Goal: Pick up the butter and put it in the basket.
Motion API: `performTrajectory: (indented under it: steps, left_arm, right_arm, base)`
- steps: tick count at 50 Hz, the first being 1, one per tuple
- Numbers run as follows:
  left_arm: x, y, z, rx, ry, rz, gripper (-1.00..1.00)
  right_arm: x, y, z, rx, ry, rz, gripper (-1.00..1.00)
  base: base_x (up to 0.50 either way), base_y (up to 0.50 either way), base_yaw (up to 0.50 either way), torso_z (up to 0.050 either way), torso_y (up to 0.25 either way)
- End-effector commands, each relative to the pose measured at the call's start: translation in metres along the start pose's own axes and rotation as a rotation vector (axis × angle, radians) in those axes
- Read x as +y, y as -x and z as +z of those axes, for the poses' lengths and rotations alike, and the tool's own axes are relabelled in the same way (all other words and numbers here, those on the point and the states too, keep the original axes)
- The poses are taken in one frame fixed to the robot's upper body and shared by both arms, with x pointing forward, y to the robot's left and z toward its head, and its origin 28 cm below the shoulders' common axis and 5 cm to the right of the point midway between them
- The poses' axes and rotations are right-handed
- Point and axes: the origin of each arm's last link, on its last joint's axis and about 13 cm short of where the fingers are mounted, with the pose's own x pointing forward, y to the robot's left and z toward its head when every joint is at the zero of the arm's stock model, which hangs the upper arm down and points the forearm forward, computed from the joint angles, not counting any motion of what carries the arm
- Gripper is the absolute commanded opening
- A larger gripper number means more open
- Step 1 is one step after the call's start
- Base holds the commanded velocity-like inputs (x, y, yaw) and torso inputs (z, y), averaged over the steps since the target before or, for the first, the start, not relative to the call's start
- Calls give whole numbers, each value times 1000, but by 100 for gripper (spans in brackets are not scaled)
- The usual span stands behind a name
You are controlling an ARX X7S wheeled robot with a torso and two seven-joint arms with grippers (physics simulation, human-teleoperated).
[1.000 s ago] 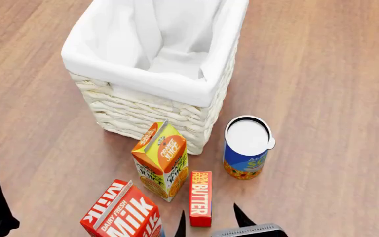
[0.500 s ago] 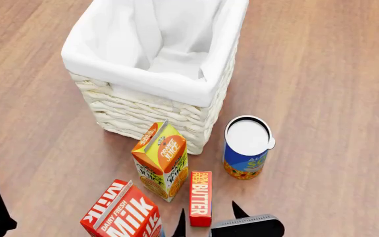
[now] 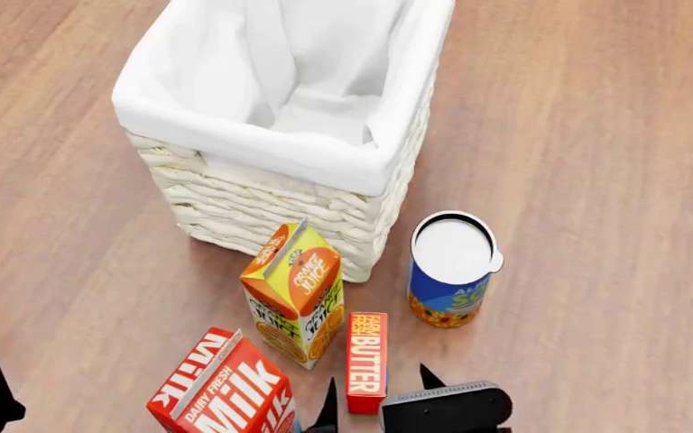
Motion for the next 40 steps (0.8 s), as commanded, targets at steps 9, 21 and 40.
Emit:
performTrajectory:
  steps: [9,21,40]
  left_arm:
    - [0,0,1,-2,2,0,100]
    - [1,0,1,-2,0,0,100]
    - [-1,-1,-1,1,-3,-8,100]
  right_arm:
    - [1,1,-2,-12,3,-12,-100]
    - [5,9,8,-57,14,-30,-100]
    - [10,43,51,-166,99,-61,-100]
  base:
    - [0,0,0,0,0]
    - [0,0,0,0,0]
    - [0,0,0,0,0]
